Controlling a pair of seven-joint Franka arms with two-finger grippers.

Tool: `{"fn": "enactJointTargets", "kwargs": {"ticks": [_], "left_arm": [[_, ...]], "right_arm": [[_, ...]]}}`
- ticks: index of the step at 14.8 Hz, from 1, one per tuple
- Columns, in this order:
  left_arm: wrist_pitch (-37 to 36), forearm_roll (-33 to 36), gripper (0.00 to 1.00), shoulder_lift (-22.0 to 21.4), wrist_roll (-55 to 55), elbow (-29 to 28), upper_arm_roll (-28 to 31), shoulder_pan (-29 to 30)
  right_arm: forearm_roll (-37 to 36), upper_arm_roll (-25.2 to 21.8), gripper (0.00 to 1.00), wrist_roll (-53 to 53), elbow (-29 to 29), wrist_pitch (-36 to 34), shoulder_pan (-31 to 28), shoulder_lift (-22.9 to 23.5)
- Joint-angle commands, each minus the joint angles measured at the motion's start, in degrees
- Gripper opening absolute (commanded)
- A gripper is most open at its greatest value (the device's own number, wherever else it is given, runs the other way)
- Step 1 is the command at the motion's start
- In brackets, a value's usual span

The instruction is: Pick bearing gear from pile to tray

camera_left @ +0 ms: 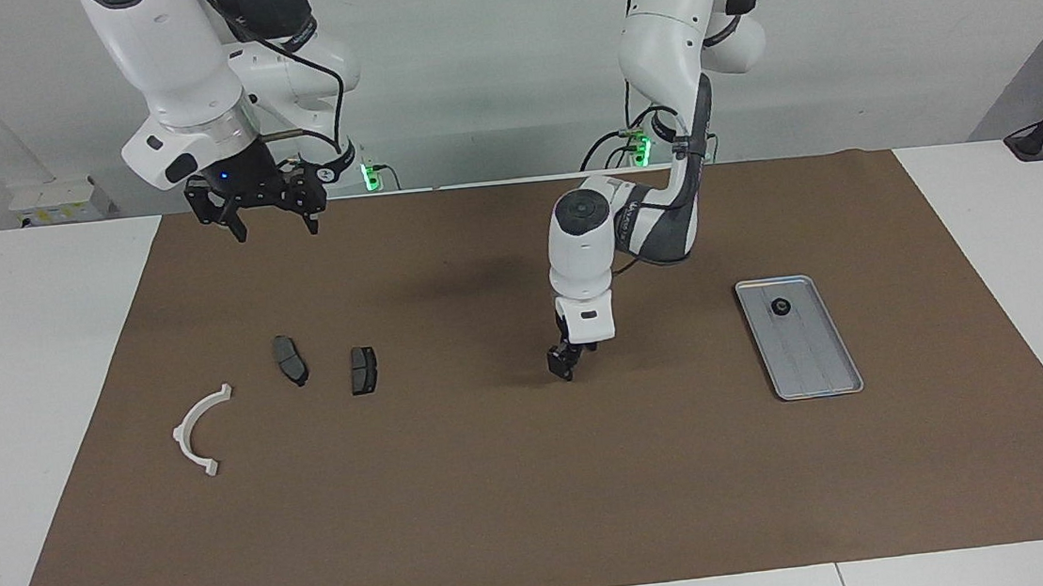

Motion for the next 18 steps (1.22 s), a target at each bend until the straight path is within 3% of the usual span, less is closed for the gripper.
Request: {"fn": "enactJointTargets", "kwargs": {"ticks": [1,7,18], "left_arm": [[-2.92,1.26,0.73,0.82,-1.25,2.08,0.44,-0.67],[-3.19,1.35,0.62,0.82,-1.25,1.46,0.35,-0.93],[-3.9,1.09,0.58,0.56,-1.34,0.15,0.17,-1.99]], "right_arm": [[-0.03,-0.16,1.0,0.55,-0.65,0.93,-0.03,-0.77],[-1.87,-0.24,1.0,0.38,-0.65,3.13,0.23,-0.86],[-1.0,-0.07,1.0,0.73,-0.65,3.13,-0.21,-0.6]]}}
